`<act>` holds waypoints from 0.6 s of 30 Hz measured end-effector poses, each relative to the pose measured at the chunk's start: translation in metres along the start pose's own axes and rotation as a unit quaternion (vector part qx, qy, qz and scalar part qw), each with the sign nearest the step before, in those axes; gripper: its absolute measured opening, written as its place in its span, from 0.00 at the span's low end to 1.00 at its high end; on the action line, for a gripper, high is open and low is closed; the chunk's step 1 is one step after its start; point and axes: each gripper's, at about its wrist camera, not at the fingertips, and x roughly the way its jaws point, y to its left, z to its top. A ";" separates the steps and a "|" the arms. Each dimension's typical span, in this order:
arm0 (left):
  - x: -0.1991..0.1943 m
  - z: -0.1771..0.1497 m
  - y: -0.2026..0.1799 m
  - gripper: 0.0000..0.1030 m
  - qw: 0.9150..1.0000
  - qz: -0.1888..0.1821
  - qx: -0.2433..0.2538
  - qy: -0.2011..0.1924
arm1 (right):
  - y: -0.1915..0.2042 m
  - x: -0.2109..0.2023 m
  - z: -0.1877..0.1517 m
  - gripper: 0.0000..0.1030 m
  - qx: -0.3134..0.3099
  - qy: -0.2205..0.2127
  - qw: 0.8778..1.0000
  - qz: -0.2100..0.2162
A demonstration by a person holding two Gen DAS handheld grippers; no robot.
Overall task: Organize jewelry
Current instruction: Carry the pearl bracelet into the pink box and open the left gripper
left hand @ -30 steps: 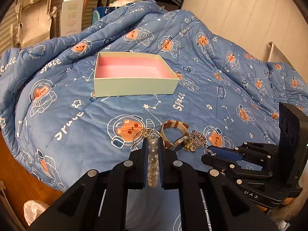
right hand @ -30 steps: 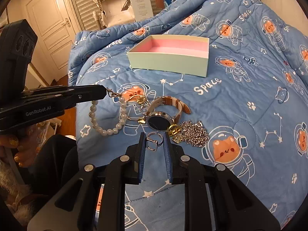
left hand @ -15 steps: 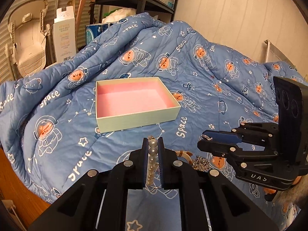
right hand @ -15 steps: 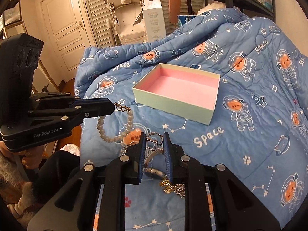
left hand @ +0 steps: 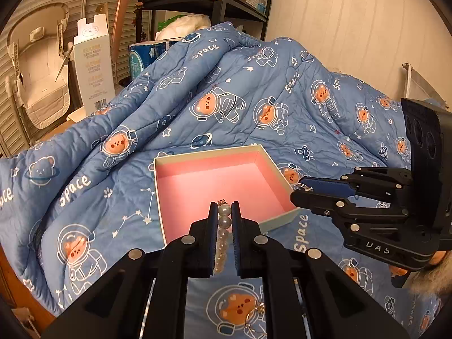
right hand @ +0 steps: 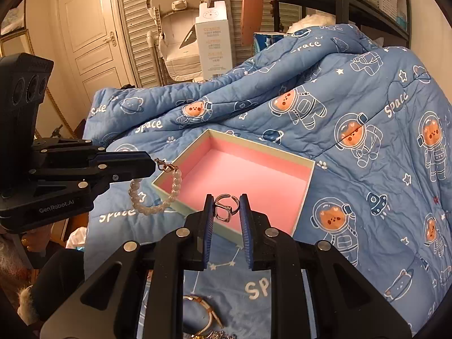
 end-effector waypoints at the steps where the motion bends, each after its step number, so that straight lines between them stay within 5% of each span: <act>1: 0.004 0.006 0.001 0.09 1.000 0.002 -0.001 -0.001 | -0.004 0.005 0.005 0.18 0.008 0.003 1.000 0.005; 8: 0.058 0.030 0.012 0.09 1.000 0.009 -0.007 0.023 | -0.023 0.058 0.019 0.18 0.016 0.026 1.000 -0.005; 18: 0.115 0.014 0.027 0.09 0.997 0.023 -0.018 0.066 | -0.032 0.120 0.008 0.19 -0.008 0.085 0.996 -0.016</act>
